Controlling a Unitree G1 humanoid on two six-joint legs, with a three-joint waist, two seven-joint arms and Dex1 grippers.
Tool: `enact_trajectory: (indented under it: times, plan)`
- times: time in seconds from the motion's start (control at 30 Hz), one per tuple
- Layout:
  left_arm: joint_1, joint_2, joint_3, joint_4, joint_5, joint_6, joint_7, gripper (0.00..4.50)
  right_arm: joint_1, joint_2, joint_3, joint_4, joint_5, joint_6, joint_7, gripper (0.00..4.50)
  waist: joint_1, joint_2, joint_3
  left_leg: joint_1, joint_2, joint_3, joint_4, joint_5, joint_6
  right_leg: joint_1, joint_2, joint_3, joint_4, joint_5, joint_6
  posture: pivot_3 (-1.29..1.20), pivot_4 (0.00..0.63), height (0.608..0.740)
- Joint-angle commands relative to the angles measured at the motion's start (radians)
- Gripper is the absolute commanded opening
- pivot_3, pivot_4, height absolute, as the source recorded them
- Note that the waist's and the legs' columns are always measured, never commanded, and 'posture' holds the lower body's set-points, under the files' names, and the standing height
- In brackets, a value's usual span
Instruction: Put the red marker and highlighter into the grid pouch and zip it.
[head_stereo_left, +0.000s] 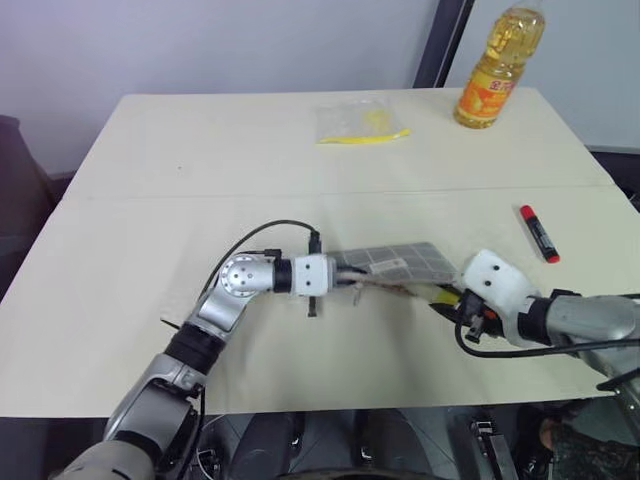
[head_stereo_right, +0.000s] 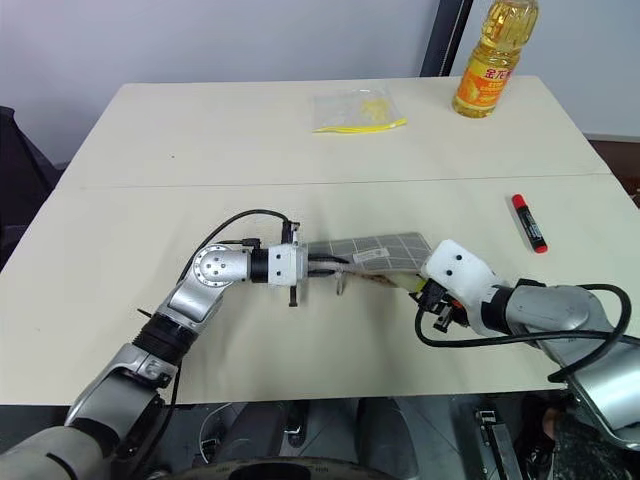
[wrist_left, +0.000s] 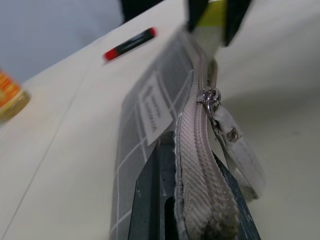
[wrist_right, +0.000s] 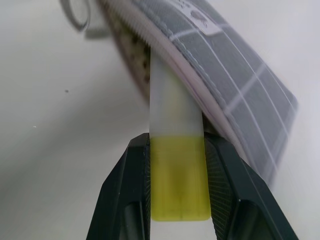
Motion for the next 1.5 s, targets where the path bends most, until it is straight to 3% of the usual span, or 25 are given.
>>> enact_trajectory:
  times: [0.03, 0.1, 0.33, 0.5, 0.57, 0.87, 1.23, 1.33, 1.5]
  plan:
    - [-0.024, -0.002, -0.013, -0.022, -0.022, -0.043, -0.039, 0.0, -0.05, 0.01, -0.001, -0.035, 0.025, 0.007, 0.0, 0.89, 0.001, 0.0, 0.0, 0.0, 0.0, 0.0, 0.0, 0.0, 0.0, 0.0, 0.0, 0.0, 0.0, 0.0, 0.0, 0.0, 0.15, 0.74]
    - [-0.029, -0.004, -0.01, -0.011, -0.02, -0.046, -0.041, 0.0, -0.053, 0.011, -0.011, -0.042, 0.036, 0.012, 0.003, 0.89, 0.001, 0.0, 0.0, 0.0, 0.0, 0.0, 0.0, 0.0, 0.0, 0.0, 0.0, 0.0, 0.0, 0.0, 0.0, 0.0, 0.15, 0.74]
    - [-0.046, -0.021, 0.036, 0.041, -0.014, 0.016, 0.017, 0.0, 0.005, 0.041, -0.204, -0.079, 0.117, 0.023, 0.027, 4.35, 0.002, 0.0, 0.0, 0.0, 0.0, 0.0, 0.0, 0.0, 0.001, 0.0, 0.0, 0.0, 0.0, 0.002, 0.003, 0.0, 0.15, 0.74]
    - [-0.043, -0.048, 0.07, 0.045, -0.011, 0.133, 0.105, 0.0, 0.054, 0.104, -0.447, -0.034, 0.206, 0.052, 0.045, 4.35, 0.002, -0.001, 0.0, 0.0, 0.0, 0.0, 0.001, 0.0, 0.001, 0.001, 0.0, 0.0, 0.0, 0.002, 0.004, 0.0, 0.15, 0.74]
    - [-0.034, -0.077, 0.081, 0.038, -0.005, 0.205, 0.163, 0.0, 0.071, 0.138, -0.499, 0.052, 0.166, 0.037, 0.0, 4.35, 0.003, -0.001, 0.0, 0.001, 0.0, 0.0, 0.001, 0.0, 0.001, 0.002, 0.001, 0.0, 0.0, 0.003, 0.005, 0.0, 0.15, 0.74]
    - [-0.011, -0.198, 0.068, -0.038, 0.037, 0.415, 0.369, 0.0, -0.045, 0.307, -0.415, 0.577, -0.136, -0.15, -0.369, 4.35, -0.001, 0.0, -0.001, 0.002, 0.0, 0.0, 0.003, 0.0, 0.002, 0.002, 0.001, 0.0, 0.003, 0.003, 0.005, 0.0, 0.15, 0.74]
    - [-0.01, -0.178, 0.082, -0.067, 0.035, 0.433, 0.375, 0.0, -0.339, 0.355, -0.385, 1.151, -0.162, -0.401, -0.382, 4.35, -0.002, 0.002, -0.002, 0.002, 0.0, 0.002, 0.002, 0.001, 0.001, 0.002, 0.002, 0.002, 0.004, 0.003, 0.006, 0.0, 0.15, 0.74]
    - [-0.008, -0.169, 0.09, -0.076, 0.034, 0.437, 0.383, 0.0, -0.37, 0.344, -0.37, 1.237, -0.173, -0.437, -0.374, 3.5, 0.0, 0.002, -0.002, 0.002, 0.0, 0.002, 0.002, 0.001, 0.001, 0.002, 0.002, 0.002, 0.004, 0.003, 0.006, 0.0, 0.15, 0.74]
    - [0.006, -0.158, 0.091, -0.093, 0.031, 0.444, 0.387, 0.0, -0.373, 0.339, -0.336, 1.252, -0.182, -0.468, -0.353, 0.86, -0.002, 0.002, -0.002, 0.002, 0.0, 0.002, 0.002, 0.001, 0.002, 0.002, 0.002, 0.002, 0.004, 0.004, 0.006, 0.0, 0.15, 0.74]
